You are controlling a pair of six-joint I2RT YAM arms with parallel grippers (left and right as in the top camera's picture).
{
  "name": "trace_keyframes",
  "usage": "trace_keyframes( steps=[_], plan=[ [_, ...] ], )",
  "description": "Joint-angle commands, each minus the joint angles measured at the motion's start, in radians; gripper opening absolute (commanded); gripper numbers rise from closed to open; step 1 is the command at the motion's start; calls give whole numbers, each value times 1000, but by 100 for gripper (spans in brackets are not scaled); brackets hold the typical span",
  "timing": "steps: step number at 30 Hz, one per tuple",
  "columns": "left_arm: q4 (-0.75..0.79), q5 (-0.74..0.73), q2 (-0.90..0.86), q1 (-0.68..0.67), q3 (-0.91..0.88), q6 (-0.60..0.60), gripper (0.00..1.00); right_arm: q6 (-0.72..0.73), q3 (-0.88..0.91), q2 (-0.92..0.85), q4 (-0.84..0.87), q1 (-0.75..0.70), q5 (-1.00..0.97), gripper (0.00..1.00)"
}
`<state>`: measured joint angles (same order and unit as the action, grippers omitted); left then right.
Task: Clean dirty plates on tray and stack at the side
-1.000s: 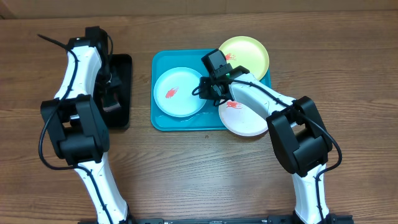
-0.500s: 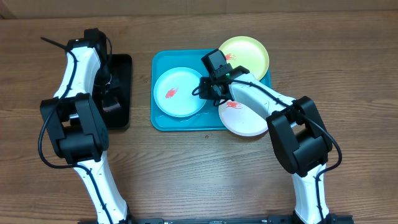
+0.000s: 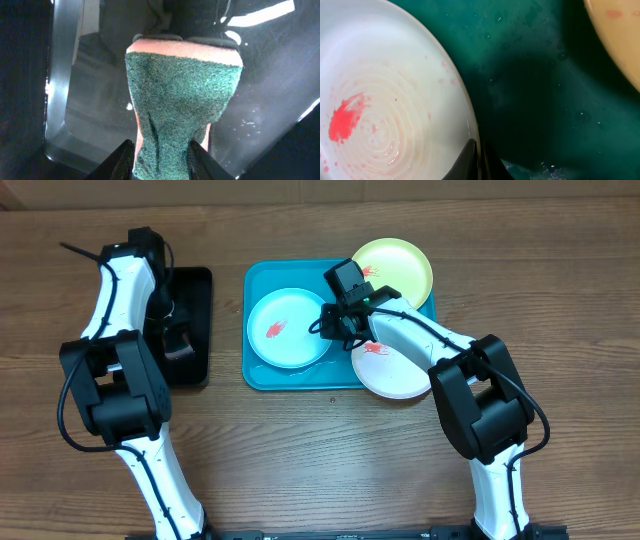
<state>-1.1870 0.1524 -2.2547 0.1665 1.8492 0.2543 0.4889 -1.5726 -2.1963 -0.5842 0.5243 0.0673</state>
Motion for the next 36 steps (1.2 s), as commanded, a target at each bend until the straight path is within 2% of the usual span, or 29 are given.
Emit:
trace_keyframes(
  steps=[1,12,20,25,30,33,34,35,36],
  plan=[
    [8,-8,-14,7,-15,-15,36,-24,10,-3,-11,5,-25,4],
    [58,-17,-14,7,-47,-15,35,-25,10,-3,-8,5,-25,4],
    [77,-23,-14,7,-47,-15,27,-25,10,-3,-6,5,-26,4],
    [92,-23,-14,7,-50,-14,28,-25,10,-3,-5,5,-25,5],
    [108,-23,-14,7,-67,-15,35,-25,10,-3,-5,5,-25,5],
    [136,-23,-14,7,-98,-15,34,-25,10,-3,-5,5,-25,5],
    [147,-23,-14,7,-110,-15,32,-25,10,-3,-5,5,-25,5],
    [153,-23,-14,7,-118,-15,22,-25,10,-3,-5,5,-25,5],
    [153,-23,-14,7,-121,-15,7,-25,10,-3,-5,5,-25,5]
  ],
)
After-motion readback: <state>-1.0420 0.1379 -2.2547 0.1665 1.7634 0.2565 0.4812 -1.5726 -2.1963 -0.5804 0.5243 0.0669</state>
